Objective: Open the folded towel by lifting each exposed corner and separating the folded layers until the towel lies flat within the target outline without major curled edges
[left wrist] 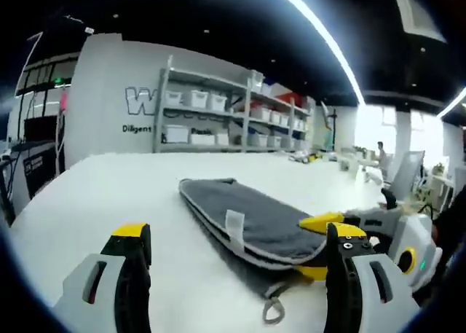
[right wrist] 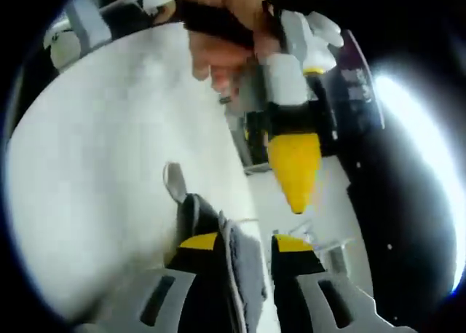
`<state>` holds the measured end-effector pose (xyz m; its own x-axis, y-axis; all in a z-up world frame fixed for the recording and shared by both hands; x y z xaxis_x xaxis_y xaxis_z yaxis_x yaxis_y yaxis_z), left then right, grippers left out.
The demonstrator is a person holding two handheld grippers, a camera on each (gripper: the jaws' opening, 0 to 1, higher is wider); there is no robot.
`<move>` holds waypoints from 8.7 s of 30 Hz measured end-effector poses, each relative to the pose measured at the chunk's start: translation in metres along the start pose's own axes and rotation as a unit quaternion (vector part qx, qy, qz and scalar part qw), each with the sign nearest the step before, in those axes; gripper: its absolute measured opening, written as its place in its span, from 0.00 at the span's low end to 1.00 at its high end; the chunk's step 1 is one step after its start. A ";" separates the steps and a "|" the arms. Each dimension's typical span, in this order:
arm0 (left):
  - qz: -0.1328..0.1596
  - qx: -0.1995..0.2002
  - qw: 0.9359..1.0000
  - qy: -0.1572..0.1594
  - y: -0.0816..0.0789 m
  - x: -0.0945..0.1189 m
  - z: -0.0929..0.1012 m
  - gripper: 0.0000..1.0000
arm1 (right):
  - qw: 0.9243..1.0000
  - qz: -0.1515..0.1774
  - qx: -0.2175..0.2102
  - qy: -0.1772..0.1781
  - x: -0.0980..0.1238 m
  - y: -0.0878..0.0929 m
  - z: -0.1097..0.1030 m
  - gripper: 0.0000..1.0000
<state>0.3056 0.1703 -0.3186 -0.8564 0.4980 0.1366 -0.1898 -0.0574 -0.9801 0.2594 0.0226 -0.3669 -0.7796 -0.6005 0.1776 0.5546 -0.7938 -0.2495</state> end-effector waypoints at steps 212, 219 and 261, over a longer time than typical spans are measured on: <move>-0.232 -0.002 0.971 0.065 -0.086 -0.317 0.081 0.05 | 0.822 0.083 -0.531 0.191 0.138 0.156 0.070 0.00; -0.229 0.017 0.971 0.062 -0.076 -0.336 0.095 0.05 | 0.792 0.080 -0.576 0.186 0.146 0.175 0.064 0.00; -0.204 -0.028 0.976 0.073 -0.020 -0.384 0.152 0.13 | 0.841 -0.073 -0.504 0.179 0.172 0.210 0.032 0.02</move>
<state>0.5652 -0.1517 -0.3294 -0.6366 0.5883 0.4987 -0.4707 0.2160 -0.8555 0.2511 -0.2505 -0.3587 -0.9561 -0.2922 0.0237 0.0564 -0.2628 -0.9632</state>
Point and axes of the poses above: the point that each gripper's makers call its tool centre point, and the gripper's own axes: x roughly backward along the fingers, z roughly to its right, y roughly out of its underside, the point moved 8 cm from there along x, roughly backward along the fingers, and after that the axes turned 7 degrees about -y, right-handed, at the moved point
